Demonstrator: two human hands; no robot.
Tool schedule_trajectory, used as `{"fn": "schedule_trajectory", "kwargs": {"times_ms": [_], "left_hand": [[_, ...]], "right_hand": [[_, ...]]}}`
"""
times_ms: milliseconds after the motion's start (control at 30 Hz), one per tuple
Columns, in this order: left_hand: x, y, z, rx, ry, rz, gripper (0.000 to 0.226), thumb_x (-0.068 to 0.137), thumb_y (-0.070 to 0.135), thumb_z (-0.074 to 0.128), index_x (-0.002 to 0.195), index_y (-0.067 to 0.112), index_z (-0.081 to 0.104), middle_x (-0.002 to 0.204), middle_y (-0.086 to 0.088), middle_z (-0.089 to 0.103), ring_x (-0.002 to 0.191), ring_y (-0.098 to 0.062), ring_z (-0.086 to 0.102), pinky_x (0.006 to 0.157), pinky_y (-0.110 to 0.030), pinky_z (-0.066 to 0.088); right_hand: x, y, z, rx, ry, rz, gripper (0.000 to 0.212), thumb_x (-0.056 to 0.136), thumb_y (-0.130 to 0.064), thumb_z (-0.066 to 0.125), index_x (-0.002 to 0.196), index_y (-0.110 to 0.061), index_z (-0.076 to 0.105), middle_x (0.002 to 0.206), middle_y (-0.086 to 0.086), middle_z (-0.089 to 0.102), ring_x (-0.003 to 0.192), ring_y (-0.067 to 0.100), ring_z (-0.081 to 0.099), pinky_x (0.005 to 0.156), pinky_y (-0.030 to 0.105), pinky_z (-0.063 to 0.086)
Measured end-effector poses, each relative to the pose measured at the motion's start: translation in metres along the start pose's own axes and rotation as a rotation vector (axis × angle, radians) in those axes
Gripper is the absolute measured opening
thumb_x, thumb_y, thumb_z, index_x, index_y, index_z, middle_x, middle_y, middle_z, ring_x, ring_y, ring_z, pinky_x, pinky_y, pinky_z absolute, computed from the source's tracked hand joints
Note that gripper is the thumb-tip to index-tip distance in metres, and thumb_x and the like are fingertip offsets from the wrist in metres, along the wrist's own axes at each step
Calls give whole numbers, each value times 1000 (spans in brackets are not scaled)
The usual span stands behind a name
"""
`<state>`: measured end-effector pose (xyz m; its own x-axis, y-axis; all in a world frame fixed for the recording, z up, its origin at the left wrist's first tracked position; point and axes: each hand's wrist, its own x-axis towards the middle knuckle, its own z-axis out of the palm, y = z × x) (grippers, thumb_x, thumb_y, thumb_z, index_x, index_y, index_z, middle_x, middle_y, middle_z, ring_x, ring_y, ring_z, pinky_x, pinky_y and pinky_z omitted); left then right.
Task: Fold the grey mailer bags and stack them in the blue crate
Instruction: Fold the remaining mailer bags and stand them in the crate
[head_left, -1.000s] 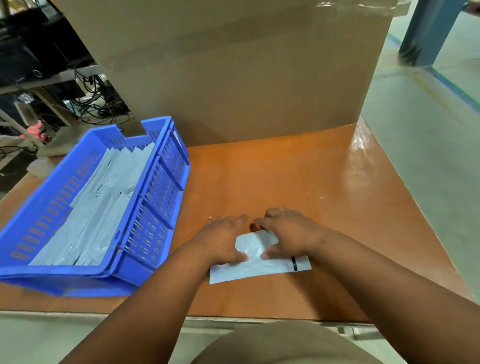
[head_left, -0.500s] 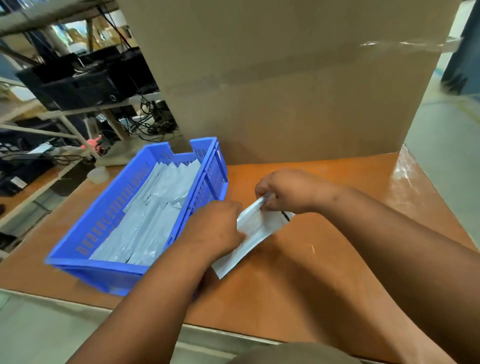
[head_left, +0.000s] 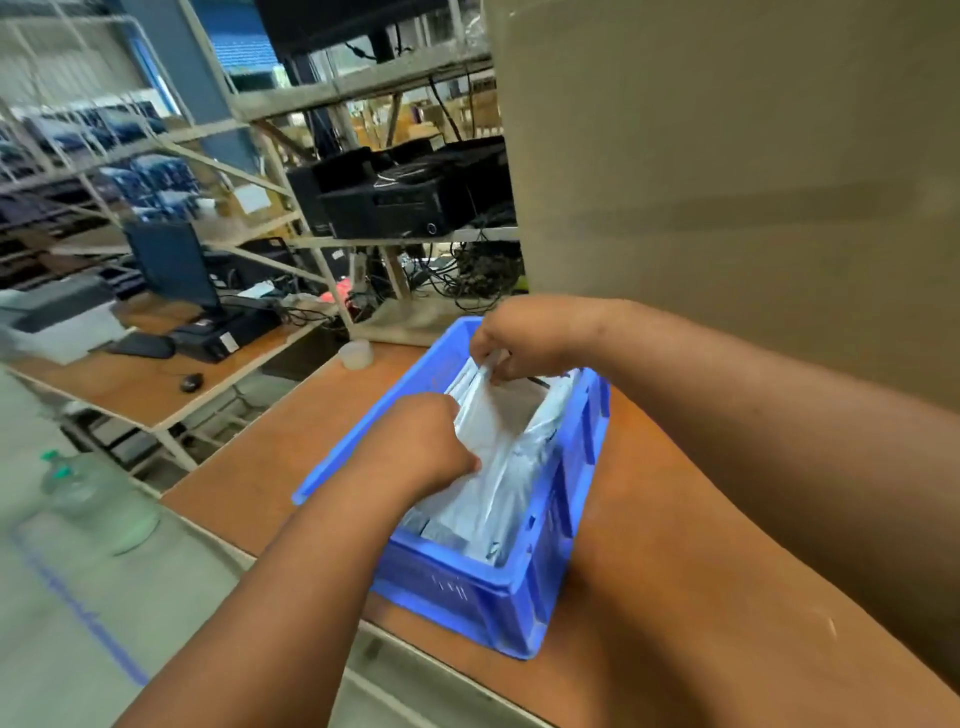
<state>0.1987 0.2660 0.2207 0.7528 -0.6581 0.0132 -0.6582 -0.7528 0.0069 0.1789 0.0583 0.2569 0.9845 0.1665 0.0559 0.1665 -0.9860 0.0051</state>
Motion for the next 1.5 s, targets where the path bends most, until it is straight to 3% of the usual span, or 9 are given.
{"fn": "schedule_trajectory", "kwargs": {"times_ms": [167, 400, 600, 800, 900, 1133, 1267, 1433, 1500], "left_hand": [[22, -17, 47, -106, -221, -49, 51, 74, 47, 92, 84, 19, 51, 101, -7, 66, 90, -28, 62, 69, -33, 42], [42, 3, 86, -170, -574, 7, 40, 77, 43, 91, 80, 9, 69, 58, -5, 66, 55, -25, 64, 59, -31, 52], [47, 19, 118, 71, -776, 107, 31, 91, 30, 82, 101, 0, 81, 80, -13, 68, 76, -29, 67, 80, -38, 59], [55, 24, 137, 260, -793, 171, 30, 92, 23, 78, 66, 13, 65, 77, -7, 63, 84, -30, 66, 86, -39, 57], [54, 17, 136, 169, -759, 85, 30, 83, 38, 81, 64, 18, 69, 73, -3, 68, 74, -27, 69, 79, -37, 58], [22, -22, 103, -57, -395, 195, 53, 94, 69, 58, 72, 21, 58, 74, 4, 60, 79, -20, 60, 64, -35, 41], [-10, -39, 98, -141, -225, 262, 51, 96, 65, 53, 70, 22, 53, 68, 3, 56, 73, -19, 56, 61, -35, 38], [-57, -50, 120, -108, 43, 253, 55, 108, 57, 21, 66, 27, 40, 67, 7, 52, 81, -19, 52, 105, -45, 37], [-64, -52, 128, -139, 157, 243, 49, 111, 49, 26, 68, 29, 40, 65, 8, 49, 76, -21, 51, 105, -49, 40]], "right_hand": [[48, 2, 56, 35, -244, 9, 20, 92, -27, 77, 111, -27, 71, 94, -12, 61, 89, 14, 55, 67, 27, 35], [68, 17, 124, 20, -592, 88, 16, 86, -28, 80, 101, -26, 73, 95, -5, 73, 86, 18, 66, 77, 33, 55], [74, 10, 173, -147, -732, 21, 21, 86, -27, 83, 105, -21, 76, 86, -7, 67, 80, 19, 62, 80, 35, 56], [81, -8, 191, -230, -785, 37, 27, 89, -35, 81, 111, -22, 73, 89, -6, 70, 82, 20, 63, 74, 29, 42], [73, -5, 180, -170, -707, 94, 22, 88, -35, 78, 106, -24, 75, 98, -4, 75, 90, 22, 68, 70, 31, 47], [-29, -26, 125, 343, -67, 139, 29, 98, -60, 57, 97, -34, 69, 98, -12, 62, 92, 9, 59, 87, 38, 49], [-78, -62, 154, 171, 24, 86, 50, 103, -66, 34, 84, -32, 66, 82, -13, 59, 90, 11, 55, 125, 48, 22], [-98, -91, 182, 238, 289, 91, 35, 103, -48, 43, 86, -32, 68, 93, -14, 56, 114, 15, 52, 125, 67, 12], [-98, -100, 189, 333, 317, 145, 33, 101, -45, 43, 83, -29, 66, 98, -13, 58, 130, 18, 48, 119, 75, 17]]}}
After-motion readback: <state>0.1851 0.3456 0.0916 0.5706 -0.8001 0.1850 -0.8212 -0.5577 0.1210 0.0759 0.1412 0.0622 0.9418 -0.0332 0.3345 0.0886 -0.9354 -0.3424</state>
